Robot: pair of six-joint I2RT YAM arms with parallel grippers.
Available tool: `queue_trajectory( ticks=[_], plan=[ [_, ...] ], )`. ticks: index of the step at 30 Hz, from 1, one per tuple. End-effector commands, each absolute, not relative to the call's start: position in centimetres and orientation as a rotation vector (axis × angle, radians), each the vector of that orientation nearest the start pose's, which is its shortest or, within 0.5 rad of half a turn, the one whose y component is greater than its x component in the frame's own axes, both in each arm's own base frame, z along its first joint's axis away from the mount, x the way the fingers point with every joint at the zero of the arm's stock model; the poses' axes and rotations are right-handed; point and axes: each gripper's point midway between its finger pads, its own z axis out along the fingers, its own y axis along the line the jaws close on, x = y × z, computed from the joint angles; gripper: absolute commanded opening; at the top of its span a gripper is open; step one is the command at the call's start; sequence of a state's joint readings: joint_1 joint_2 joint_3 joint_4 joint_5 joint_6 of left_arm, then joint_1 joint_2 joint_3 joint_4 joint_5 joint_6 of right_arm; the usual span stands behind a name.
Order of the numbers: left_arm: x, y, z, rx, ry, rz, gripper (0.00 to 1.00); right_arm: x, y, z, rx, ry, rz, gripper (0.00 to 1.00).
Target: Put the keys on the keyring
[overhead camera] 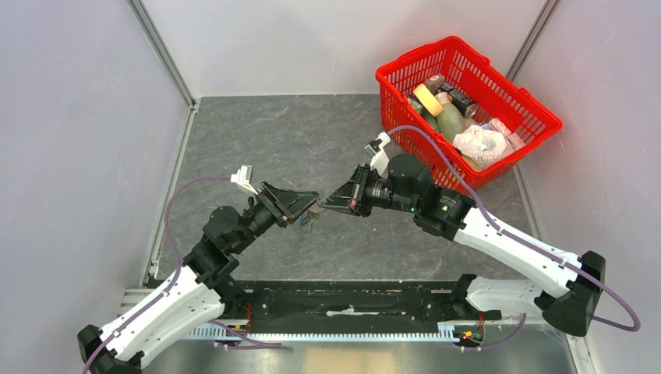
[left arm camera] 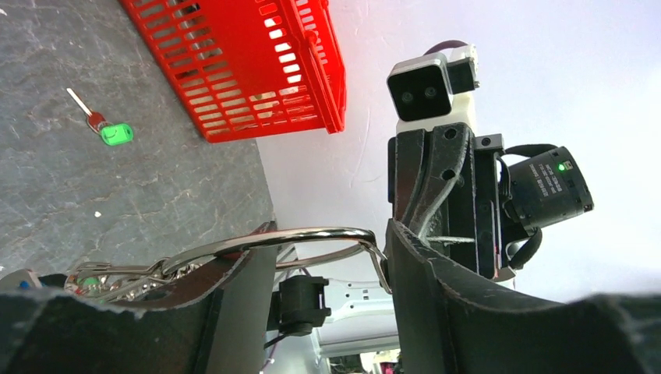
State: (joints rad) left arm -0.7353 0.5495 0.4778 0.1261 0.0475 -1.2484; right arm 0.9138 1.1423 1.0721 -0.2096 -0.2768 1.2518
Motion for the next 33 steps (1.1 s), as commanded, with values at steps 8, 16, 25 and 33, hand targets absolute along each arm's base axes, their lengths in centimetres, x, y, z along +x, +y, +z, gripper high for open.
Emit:
queue_trajectory(
  ticks=[8, 16, 25, 33],
  plan=[
    [18.4, -23.8, 31.2, -0.442, 1.64, -1.705, 0.52, 15.7, 35.1, 34.8, 0.044, 2.107, 1.705, 0.0],
    [18.6, -23.9, 31.2, -0.459, 1.642, -1.709, 0.39, 15.9, 35.0, 34.2, 0.048, 2.113, 1.681, 0.0],
    [18.5, -23.8, 31.6, -0.475, 1.632, -1.726, 0.3, 16.1, 34.9, 33.4, 0.068, 2.121, 1.666, 0.0],
    [18.3, -23.9, 31.8, -0.476, 1.629, -1.753, 0.24, 16.4, 35.2, 33.1, 0.079, 2.104, 1.674, 0.0]
  ],
)
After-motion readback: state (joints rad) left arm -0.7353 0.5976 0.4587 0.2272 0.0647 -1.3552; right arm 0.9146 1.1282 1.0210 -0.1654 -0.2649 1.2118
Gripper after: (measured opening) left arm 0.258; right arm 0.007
